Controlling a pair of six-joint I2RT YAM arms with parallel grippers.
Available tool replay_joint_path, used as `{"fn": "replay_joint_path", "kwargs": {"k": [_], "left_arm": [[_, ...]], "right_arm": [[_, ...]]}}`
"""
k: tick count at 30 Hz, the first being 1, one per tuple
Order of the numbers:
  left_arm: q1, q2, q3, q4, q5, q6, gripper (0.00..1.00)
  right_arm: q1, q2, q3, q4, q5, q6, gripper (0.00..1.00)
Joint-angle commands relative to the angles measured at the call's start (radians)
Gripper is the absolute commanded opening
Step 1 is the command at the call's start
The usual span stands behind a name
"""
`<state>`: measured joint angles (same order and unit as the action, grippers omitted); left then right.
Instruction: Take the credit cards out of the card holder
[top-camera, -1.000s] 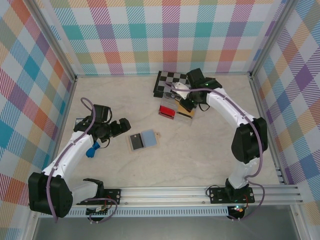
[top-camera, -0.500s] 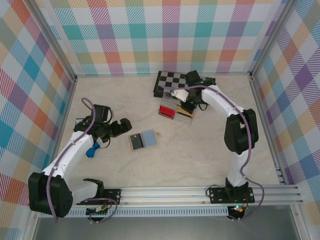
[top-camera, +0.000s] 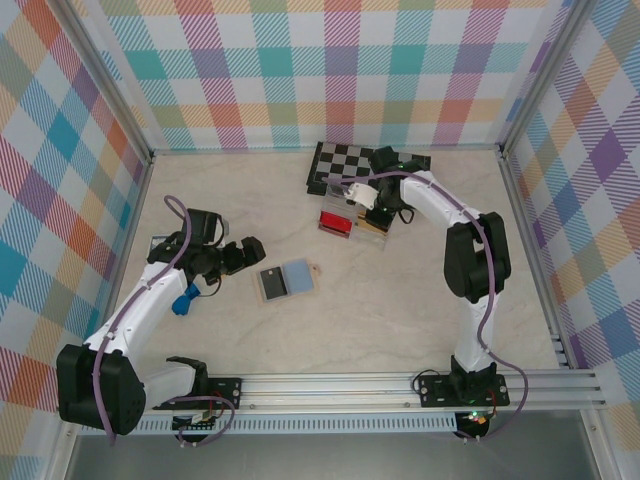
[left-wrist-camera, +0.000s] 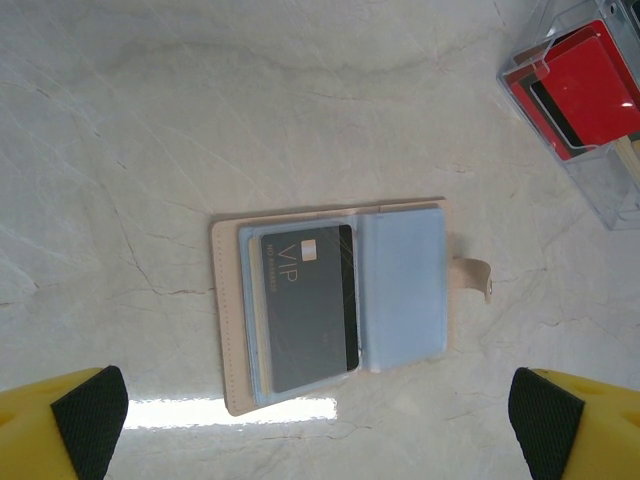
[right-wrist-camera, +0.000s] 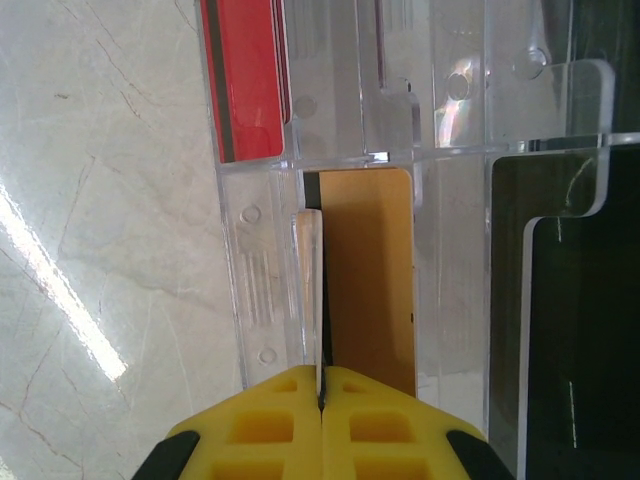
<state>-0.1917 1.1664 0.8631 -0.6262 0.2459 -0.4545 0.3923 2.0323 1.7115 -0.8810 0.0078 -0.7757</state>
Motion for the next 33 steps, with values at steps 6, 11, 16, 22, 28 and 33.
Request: {"fn": "replay_joint_path", "kwargs": {"k": [6,11,16,22,28,33], "left_arm": [[0.009,0.013,0.022,0.003,0.018,0.016,1.00],[0.009,0.013,0.022,0.006,0.016,0.017,1.00],[0.009,0.019,0.022,0.005,0.019,0.016,1.00],[0.009,0.019,0.020,0.006,0.020,0.016,1.00],[0.009,0.025,0.020,0.007,0.024,0.016,1.00],[0.009,0.021,0.020,0.006,0.024,0.017,1.00]], "right_arm": [[-0.005,-0.025,0.050,0.006,-0.049,-0.021,0.00],[-0.006,-0.051,0.049,0.009,-0.065,-0.026,0.00],[-0.007,-0.063,0.038,0.020,-0.063,-0.030,0.00],[-0.012,-0.036,0.056,-0.004,-0.023,-0.033,0.00],[-0.020,0.005,0.053,-0.008,-0.031,-0.036,0.00],[-0.021,0.031,0.050,-0.014,-0.044,-0.033,0.00]]}}
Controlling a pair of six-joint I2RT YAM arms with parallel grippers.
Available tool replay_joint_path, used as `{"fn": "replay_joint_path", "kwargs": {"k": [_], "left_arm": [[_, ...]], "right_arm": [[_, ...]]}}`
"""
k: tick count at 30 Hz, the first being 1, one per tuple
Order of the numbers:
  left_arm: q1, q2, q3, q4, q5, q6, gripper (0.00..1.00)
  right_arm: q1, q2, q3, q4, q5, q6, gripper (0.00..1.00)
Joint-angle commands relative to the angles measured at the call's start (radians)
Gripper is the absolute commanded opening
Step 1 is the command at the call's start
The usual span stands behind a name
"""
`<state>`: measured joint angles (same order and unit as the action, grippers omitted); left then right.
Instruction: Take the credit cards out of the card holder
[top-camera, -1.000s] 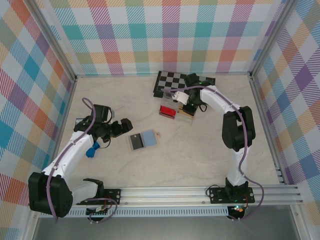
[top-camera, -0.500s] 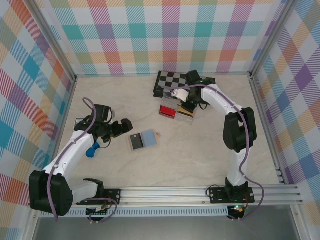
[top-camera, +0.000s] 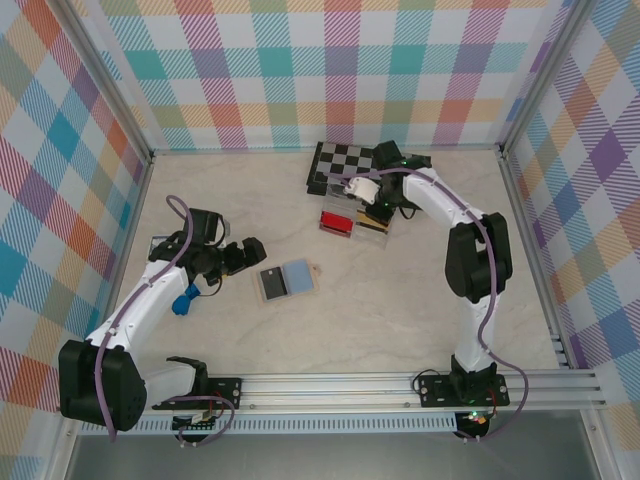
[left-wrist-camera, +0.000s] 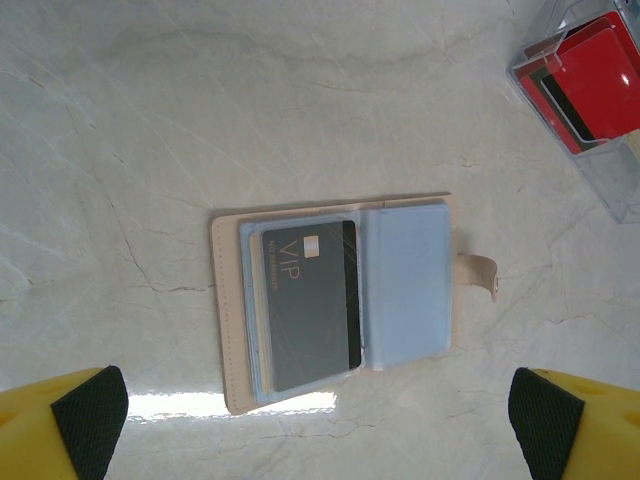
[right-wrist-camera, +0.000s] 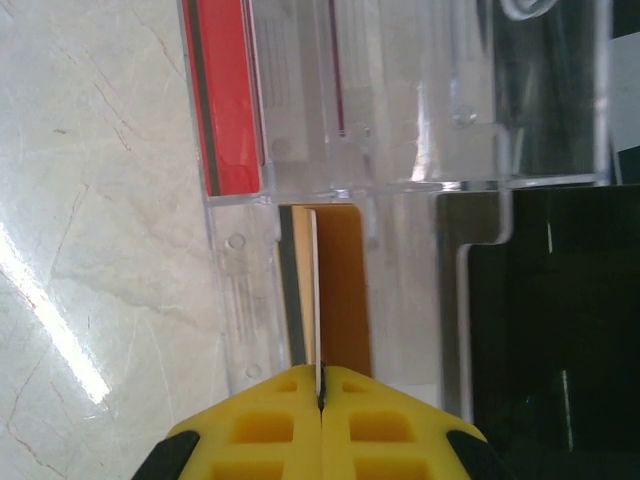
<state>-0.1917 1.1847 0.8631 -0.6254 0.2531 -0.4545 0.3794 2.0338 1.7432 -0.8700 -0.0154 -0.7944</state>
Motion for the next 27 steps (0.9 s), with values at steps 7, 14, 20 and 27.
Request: {"fn": "replay_joint_path", "kwargs": {"k": [7,14,20,27], "left_arm": [[0.009,0.005,0.017,0.008,0.019,0.017,1.00],[0.009,0.003,0.016,0.010,0.021,0.017,1.00],[0.010,0.006,0.016,0.011,0.023,0.014,1.00],[0.009,0.005,0.017,0.012,0.028,0.014,1.00]], "right_arm": [[-0.008,0.051,0.004,-0.018,-0.036,-0.012,0.00],[-0.009,0.041,-0.029,0.009,-0.038,-0.012,0.00],[-0.009,0.021,-0.049,0.045,-0.030,-0.012,0.00],[-0.008,-0.004,-0.016,0.016,-0.034,0.018,0.15]]}}
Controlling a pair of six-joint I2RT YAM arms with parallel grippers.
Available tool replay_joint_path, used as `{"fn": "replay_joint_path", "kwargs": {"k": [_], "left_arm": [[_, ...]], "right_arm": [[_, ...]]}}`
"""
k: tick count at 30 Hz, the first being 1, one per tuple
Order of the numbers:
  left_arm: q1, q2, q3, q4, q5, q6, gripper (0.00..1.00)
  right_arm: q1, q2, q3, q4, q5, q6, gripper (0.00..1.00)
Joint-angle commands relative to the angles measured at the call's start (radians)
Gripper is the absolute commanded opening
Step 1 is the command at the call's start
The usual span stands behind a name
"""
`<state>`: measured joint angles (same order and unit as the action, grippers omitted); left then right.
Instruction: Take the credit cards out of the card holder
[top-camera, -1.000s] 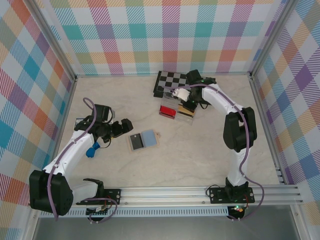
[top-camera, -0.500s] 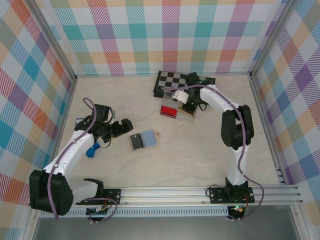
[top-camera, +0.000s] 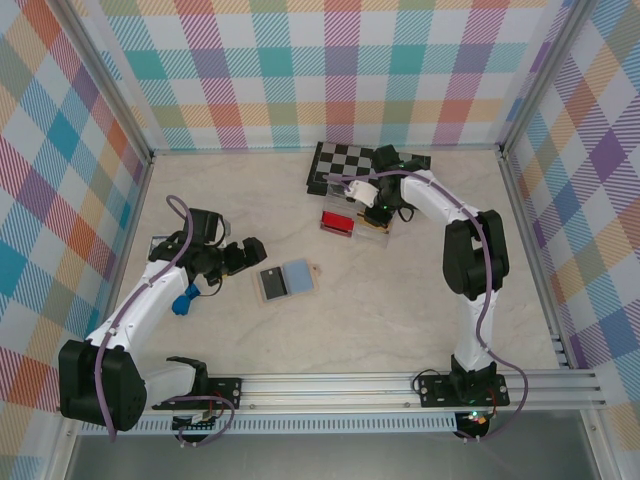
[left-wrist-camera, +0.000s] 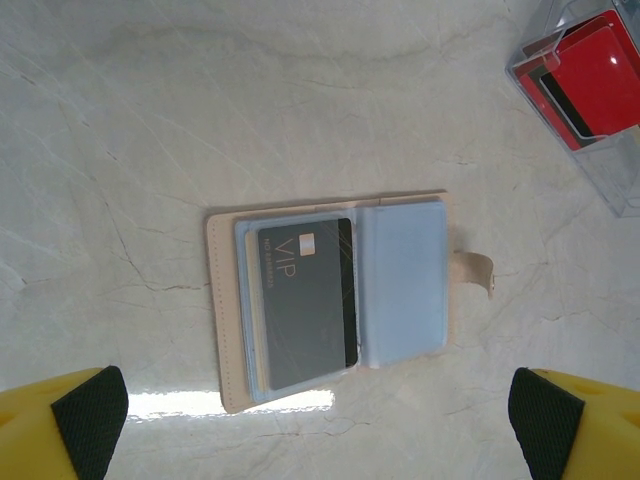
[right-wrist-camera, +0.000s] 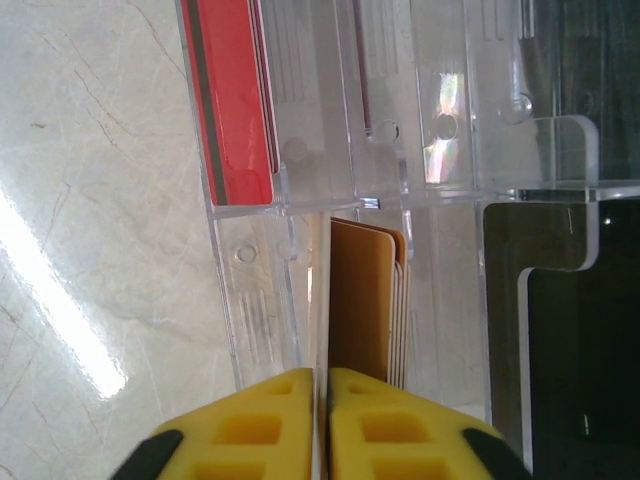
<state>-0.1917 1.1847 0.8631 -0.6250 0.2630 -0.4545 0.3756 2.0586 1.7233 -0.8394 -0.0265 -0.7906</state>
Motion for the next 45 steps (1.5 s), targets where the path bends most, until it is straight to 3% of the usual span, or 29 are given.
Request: {"fn": "replay_joint_path", "kwargs": {"k": [1,16,22,36,45], "left_arm": [[0.010,0.004,0.016,0.011,0.018,0.015,1.00],[0.009,0.002,0.014,0.014,0.022,0.013,1.00],[0.009,0.000,0.013,0.014,0.022,0.013,1.00],[0.009,0.001,0.013,0.010,0.019,0.013,1.00],[0.009,0.002,0.013,0.011,0.019,0.013,1.00]], "right_arm": [[-0.004,-0.034,0.004,-0.012,-0.015,0.018,0.18],[-0.005,-0.095,-0.028,0.037,0.063,0.015,0.18],[-0.004,-0.097,-0.041,0.031,0.068,-0.015,0.13],[-0.004,-0.039,0.016,-0.063,0.023,-0.027,0.16],[-0.004,-0.038,0.031,-0.028,0.052,0.003,0.15]]}}
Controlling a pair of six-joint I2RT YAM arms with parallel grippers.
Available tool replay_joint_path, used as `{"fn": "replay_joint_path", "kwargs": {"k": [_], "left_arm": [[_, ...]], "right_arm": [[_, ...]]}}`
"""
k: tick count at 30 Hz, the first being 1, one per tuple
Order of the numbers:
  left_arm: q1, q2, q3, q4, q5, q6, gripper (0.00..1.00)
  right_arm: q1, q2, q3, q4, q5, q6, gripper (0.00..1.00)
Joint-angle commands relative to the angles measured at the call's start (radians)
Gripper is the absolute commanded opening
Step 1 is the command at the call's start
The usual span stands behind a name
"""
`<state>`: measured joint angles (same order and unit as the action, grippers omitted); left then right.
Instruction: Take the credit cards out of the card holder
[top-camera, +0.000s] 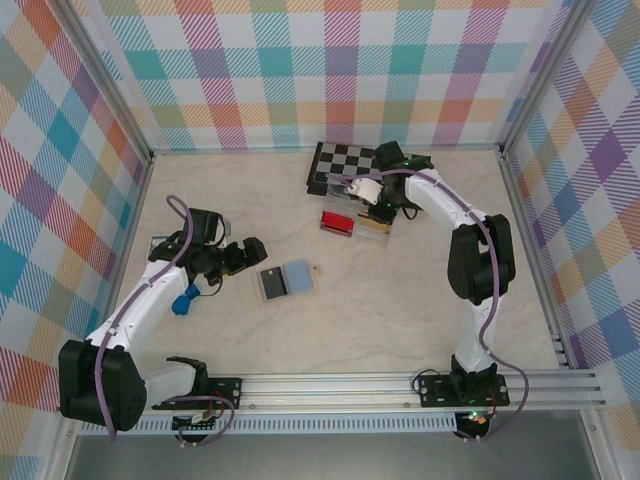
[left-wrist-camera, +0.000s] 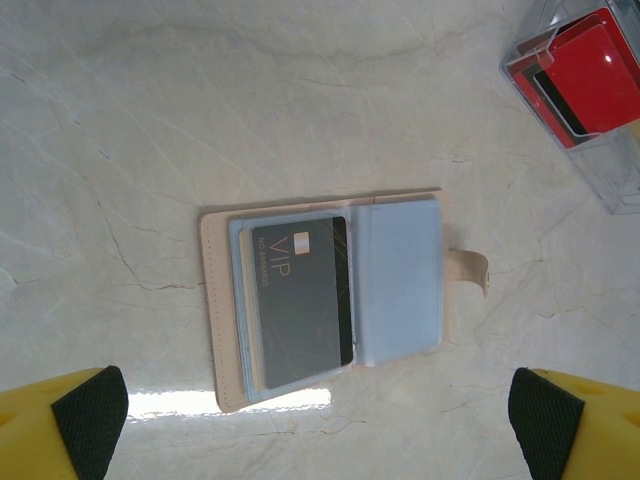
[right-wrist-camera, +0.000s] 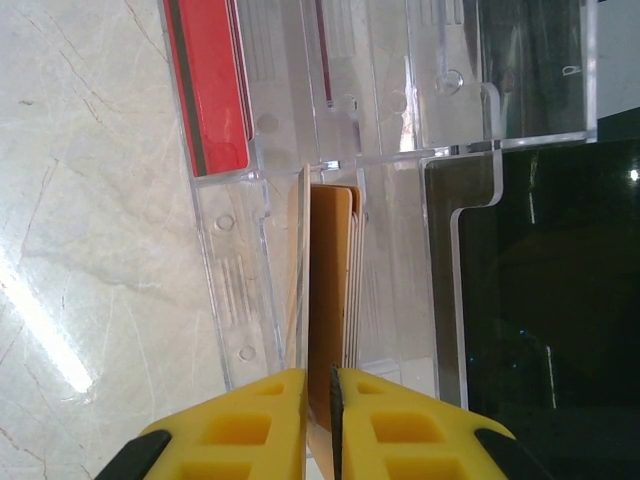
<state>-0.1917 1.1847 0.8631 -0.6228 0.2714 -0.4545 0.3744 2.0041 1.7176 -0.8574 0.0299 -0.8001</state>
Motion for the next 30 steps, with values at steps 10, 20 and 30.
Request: {"fn": "replay_joint_path", "kwargs": {"k": [10,20,30], "left_arm": [[0.009,0.000,0.013,0.008,0.011,0.014,1.00],[0.009,0.001,0.012,0.009,0.014,0.012,1.00],[0.008,-0.003,0.011,0.007,0.014,0.012,1.00]], "right_arm": [[-0.003,0.000,0.076,-0.016,-0.001,0.059,0.15],[-0.003,0.000,0.079,-0.120,-0.114,0.061,0.26],[-0.005,0.072,0.089,-0.107,0.006,0.068,0.25]]}}
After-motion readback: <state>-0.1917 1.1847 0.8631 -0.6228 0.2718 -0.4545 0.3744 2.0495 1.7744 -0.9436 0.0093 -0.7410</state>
